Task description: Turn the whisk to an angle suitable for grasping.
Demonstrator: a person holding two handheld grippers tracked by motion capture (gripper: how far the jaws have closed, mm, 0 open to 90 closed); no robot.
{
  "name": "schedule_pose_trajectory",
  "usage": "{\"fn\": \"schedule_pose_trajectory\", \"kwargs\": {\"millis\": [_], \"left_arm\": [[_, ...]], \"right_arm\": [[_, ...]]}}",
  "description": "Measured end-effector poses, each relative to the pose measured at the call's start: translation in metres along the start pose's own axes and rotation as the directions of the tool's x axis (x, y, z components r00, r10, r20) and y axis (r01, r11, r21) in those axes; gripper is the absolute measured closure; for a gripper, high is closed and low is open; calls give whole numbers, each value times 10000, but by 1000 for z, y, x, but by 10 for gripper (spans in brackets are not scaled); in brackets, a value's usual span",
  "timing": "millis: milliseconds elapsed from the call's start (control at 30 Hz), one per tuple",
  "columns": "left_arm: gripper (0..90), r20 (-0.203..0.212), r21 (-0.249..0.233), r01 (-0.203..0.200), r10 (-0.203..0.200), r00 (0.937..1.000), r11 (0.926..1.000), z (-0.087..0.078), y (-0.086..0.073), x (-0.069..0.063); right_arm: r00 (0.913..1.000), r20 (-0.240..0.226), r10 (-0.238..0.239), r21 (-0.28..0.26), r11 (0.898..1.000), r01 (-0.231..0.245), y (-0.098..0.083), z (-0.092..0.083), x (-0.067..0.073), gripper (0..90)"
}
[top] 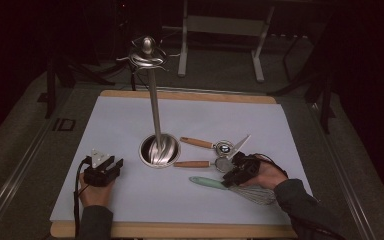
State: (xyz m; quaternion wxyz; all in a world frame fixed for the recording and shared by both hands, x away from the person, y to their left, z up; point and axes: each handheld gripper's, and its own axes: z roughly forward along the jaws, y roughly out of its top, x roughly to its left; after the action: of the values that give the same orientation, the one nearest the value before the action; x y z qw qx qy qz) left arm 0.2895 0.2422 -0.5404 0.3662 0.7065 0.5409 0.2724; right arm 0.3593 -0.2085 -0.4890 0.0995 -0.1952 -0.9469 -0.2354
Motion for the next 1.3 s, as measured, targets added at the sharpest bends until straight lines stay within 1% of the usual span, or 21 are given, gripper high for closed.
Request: {"fn": "schedule_pose_trajectory", "kwargs": {"millis": [100, 233, 333, 567, 633, 733, 767, 800, 867, 900, 1000, 1100, 1233, 1300], "left_arm": [[617, -1, 3, 1, -1, 10000, 10000, 0, 0, 0], [616, -4, 0, -4, 4, 10000, 10000, 0, 0, 0], [616, -10, 1, -4, 4, 10000, 10000, 0, 0, 0], [616, -7, -2, -15, 15, 10000, 10000, 0, 0, 0], [616, -11, -6, -17, 17, 10000, 10000, 0, 0, 0], [616, -16, -11, -5, 5, 10000, 10000, 0, 0, 0], [616, -15, -15, 1, -1, 10000, 10000, 0, 0, 0], [616, -9, -23, 6, -6, 10000, 10000, 0, 0, 0], [616, -16, -14, -1, 1, 10000, 10000, 0, 0, 0], [616, -19, -16, 3, -3, 10000, 10000, 0, 0, 0], [616, -24, -20, -4, 4, 10000, 10000, 0, 0, 0], [617, -26, -19, -3, 2, 10000, 10000, 0, 0, 0], [617, -34, -22, -3, 2, 10000, 10000, 0, 0, 0], [617, -35, -19, -6, 6, 10000, 10000, 0, 0, 0]], "right_arm": [[9997, -213, 76, 242, 9997, -71, 1, 4, -1, 684], [9984, -471, 313, 458, 9985, -291, 3, 6, -4, 683], [9979, -533, 360, 834, 9960, -315, 5, 11, -5, 671], [9970, -661, 394, 1068, 9938, -321, 7, 15, -8, 661], [9973, -619, 386, 1434, 9892, -294, 8, 21, -6, 666], [9983, -506, 274, 1468, 9890, -197, 10, 21, -4, 680], [9989, -465, 105, 1459, 9893, -36, 9, 20, -4, 682], [9991, -424, 56, 1448, 9895, 6, 9, 20, -2, 691], [9995, -294, 99, 1367, 9906, -57, 9, 20, 0, 692], [9996, -291, -2, 1334, 9911, 41, 9, 20, 0, 693], [9996, -283, -59, 1243, 9922, 94, 7, 20, 1, 693], [9995, -280, -164, 1050, 9943, 193, 7, 16, 2, 693], [9990, -392, -198, 641, 9977, 223, 8, 8, 5, 693], [9990, -365, -252, 458, 9986, 268, 8, 4, 5, 693]]}}
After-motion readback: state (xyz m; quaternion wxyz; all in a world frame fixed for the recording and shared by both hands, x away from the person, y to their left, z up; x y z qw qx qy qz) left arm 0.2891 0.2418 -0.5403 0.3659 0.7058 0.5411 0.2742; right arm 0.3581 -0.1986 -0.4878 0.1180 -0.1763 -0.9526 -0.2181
